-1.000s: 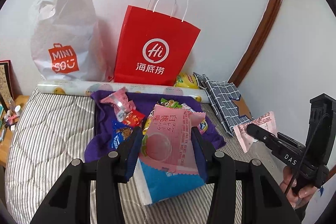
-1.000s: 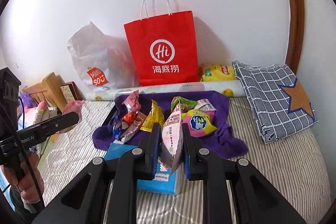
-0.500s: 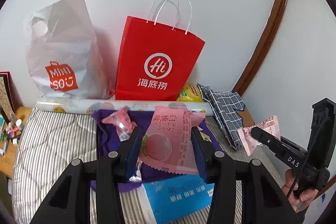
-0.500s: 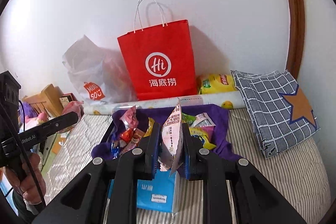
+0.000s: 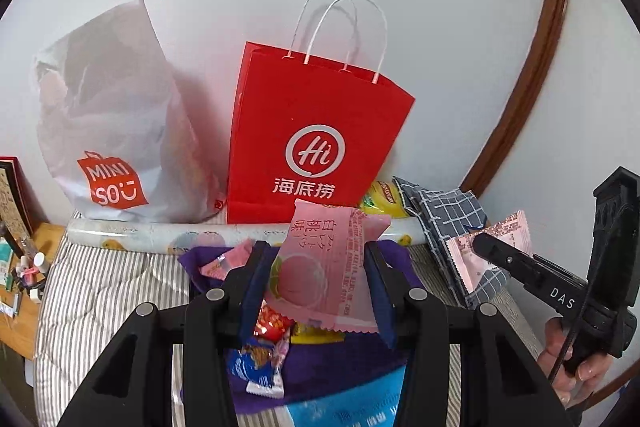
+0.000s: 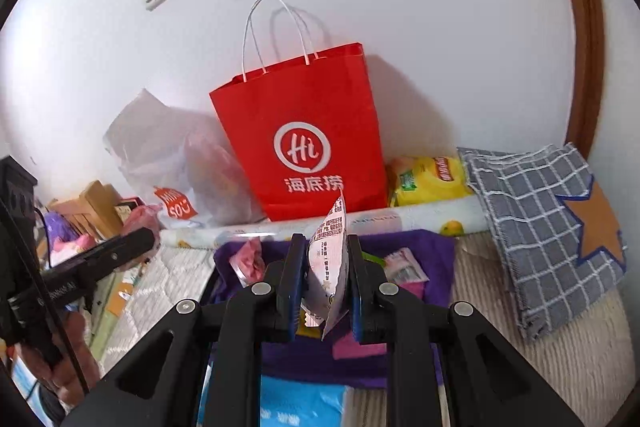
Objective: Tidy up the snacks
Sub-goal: 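Lift and carry both pink packets over the purple towel with both tools, then lower the right tool and open it releasing the pink packet onto the towel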
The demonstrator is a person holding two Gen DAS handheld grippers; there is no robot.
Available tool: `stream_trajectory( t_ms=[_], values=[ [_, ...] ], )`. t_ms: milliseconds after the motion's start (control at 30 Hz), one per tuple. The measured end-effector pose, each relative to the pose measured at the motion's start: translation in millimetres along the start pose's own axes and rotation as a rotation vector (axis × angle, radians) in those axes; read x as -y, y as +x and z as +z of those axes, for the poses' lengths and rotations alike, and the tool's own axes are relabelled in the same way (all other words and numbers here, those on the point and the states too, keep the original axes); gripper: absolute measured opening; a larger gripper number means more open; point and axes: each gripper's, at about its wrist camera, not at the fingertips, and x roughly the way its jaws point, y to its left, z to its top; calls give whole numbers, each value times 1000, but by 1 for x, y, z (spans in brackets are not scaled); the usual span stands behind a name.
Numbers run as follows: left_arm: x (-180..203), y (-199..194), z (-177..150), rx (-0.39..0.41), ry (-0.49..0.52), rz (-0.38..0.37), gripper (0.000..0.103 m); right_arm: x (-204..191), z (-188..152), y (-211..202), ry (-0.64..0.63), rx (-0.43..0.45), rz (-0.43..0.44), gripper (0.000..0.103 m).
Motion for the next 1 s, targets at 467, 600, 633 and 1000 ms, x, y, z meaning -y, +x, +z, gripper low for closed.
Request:
stream_trajectory(
  t_ms=[467, 600, 633, 1000],
  values=[
    [-33, 59, 16, -48, -6, 46, 44, 18, 26, 87, -33, -108, -21, 19],
    [-45, 73, 11, -78, 0, 83, 44, 30, 19, 112, -33, -175, -44, 19],
    [-47, 76, 11, -84, -4, 82, 44, 33, 18, 117, -33, -191, -53, 19],
    [-58, 86, 8, -114, -34, 84, 44, 48, -2, 150, -28, -346, -67, 20]
  ],
)
